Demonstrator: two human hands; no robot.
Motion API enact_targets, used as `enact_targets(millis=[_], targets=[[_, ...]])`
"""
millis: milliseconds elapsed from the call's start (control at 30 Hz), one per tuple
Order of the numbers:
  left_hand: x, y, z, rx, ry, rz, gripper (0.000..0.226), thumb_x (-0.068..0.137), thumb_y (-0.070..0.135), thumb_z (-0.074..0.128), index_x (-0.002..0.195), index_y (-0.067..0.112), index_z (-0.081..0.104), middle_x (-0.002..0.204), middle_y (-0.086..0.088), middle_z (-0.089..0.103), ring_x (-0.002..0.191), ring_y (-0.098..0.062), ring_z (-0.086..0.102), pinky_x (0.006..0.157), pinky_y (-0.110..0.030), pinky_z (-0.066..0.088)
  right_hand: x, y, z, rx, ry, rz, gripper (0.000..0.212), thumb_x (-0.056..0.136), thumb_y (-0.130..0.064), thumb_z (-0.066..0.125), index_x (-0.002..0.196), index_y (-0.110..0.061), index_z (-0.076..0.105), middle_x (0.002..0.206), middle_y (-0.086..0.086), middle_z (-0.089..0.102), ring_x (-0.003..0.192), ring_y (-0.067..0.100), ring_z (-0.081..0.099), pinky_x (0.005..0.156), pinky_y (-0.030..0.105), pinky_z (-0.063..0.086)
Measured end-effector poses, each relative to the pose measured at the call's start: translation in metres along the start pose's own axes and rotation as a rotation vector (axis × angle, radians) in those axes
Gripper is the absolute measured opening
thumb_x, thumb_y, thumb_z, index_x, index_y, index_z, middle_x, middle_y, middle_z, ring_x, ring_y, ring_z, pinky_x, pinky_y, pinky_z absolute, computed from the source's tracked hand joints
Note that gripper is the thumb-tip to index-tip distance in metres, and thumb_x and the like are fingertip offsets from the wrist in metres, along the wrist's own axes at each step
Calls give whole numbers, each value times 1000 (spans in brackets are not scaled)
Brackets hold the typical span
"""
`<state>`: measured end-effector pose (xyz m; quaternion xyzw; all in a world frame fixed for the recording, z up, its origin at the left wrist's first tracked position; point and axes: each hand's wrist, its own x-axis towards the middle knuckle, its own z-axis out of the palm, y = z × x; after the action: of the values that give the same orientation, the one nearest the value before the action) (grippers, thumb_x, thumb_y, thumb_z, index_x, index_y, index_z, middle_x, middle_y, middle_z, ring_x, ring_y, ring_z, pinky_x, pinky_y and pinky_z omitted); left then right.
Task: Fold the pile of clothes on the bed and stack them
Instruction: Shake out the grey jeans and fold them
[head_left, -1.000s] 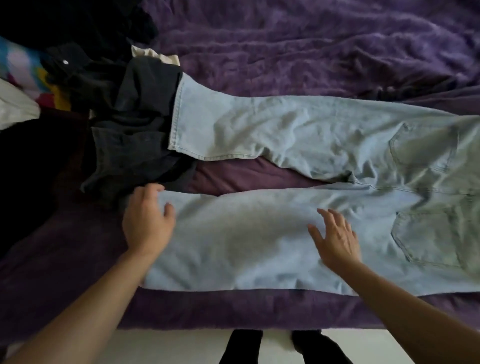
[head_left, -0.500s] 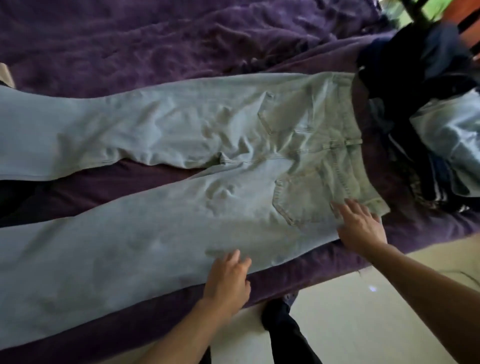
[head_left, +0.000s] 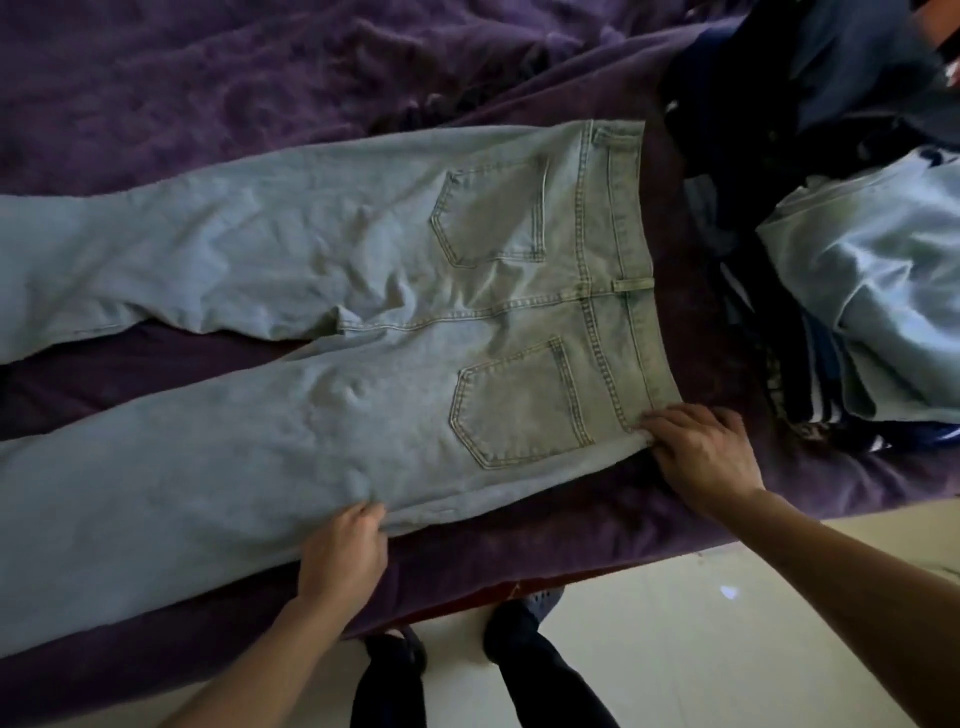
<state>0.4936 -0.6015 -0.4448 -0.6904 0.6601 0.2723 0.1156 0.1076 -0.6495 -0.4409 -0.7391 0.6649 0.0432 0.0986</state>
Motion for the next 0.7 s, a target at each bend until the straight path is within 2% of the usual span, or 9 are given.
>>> enact_targets(millis=[67,133,167,233,300,400,500,567,700], targets=[[-1,-2,-21,-35,25,5,14,88,8,50,77,15,45,73,1,52,73,-28,57,61,-35,37,11,5,-19,28,3,-12,24,81,-28,54,92,-17,72,92,1,73,91,29,66,84,46,43],[8,-5,-52,-71,104,-1,9,87,9,52,79,13,49,71,-4,56,69,-31,57,58,-34,37,32,8,-43,43,20,-7,11,86,-25,63,86,-15,67,80,4,70,81,31,65,77,43,44],[15,-7,-71,-93,160,-6,4,85,9,54,84,12,55,74,-7,61,72,-33,60,60,-35,40,45,9,-56,66,29,-7,12,86,-26,67,83,-15,64,76,4,68,77,32,64,72,41,44],[38,-13,-112,-170,282,-29,13,82,8,59,93,12,61,82,-11,68,77,-36,64,64,-38,46,75,7,-84,126,53,10,18,85,-30,69,81,-15,59,72,4,66,71,33,65,62,38,45],[67,-20,-154,-268,388,-46,16,79,7,64,94,10,62,83,-13,69,76,-37,64,67,-40,47,109,2,-112,182,86,52,24,84,-39,69,84,-17,58,73,5,67,70,36,65,56,38,46],[120,-31,-210,-366,498,-37,12,77,4,68,89,6,65,78,-15,67,74,-36,64,68,-38,46,168,-7,-140,237,156,111,31,81,-51,68,89,-22,61,79,8,69,76,36,65,62,38,48],[180,-39,-249,-351,535,26,13,79,5,66,92,4,66,85,-19,69,81,-36,64,73,-39,49,228,-13,-150,206,186,163,41,78,-60,65,93,-22,63,87,11,69,84,36,64,70,40,51],[221,-41,-267,-330,546,35,14,81,8,65,95,7,66,92,-20,69,88,-37,64,79,-45,51,265,-14,-149,145,200,189,44,79,-63,63,96,-22,63,92,15,69,88,38,63,71,40,48],[297,-36,-275,-250,570,56,16,85,12,58,98,10,66,98,-21,68,96,-38,63,82,-45,50,323,-12,-133,21,221,240,45,80,-60,63,100,-20,64,100,23,66,92,43,62,75,41,45]])
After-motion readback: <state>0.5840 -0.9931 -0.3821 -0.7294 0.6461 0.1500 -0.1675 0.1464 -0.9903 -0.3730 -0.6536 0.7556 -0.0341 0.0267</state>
